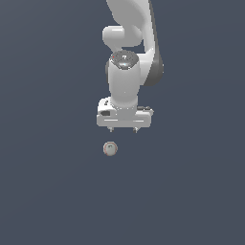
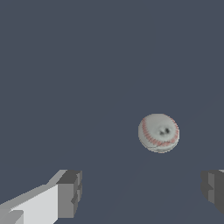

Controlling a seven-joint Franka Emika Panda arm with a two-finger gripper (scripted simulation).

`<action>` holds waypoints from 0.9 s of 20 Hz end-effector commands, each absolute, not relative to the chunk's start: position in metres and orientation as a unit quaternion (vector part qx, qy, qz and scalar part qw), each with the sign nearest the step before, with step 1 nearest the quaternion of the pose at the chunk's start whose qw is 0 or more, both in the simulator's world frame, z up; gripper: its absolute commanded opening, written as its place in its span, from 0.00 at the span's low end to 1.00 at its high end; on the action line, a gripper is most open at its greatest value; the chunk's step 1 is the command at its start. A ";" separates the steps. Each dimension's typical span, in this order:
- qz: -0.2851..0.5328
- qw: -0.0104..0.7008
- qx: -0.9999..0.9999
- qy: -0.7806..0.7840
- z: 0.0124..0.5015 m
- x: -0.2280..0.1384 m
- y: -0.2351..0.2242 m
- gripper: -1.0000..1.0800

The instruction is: Pick up the object and move it to a goal position.

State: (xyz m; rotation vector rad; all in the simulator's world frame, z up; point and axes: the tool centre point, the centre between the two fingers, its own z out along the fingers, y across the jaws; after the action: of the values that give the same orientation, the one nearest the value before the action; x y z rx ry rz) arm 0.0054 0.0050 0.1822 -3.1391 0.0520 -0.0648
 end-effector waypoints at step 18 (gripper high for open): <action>-0.022 -0.012 -1.000 0.010 0.193 0.004 -0.007 0.96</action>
State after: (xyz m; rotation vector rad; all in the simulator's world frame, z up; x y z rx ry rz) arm 0.0038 -0.0069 0.1935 -3.1638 0.0463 -0.0718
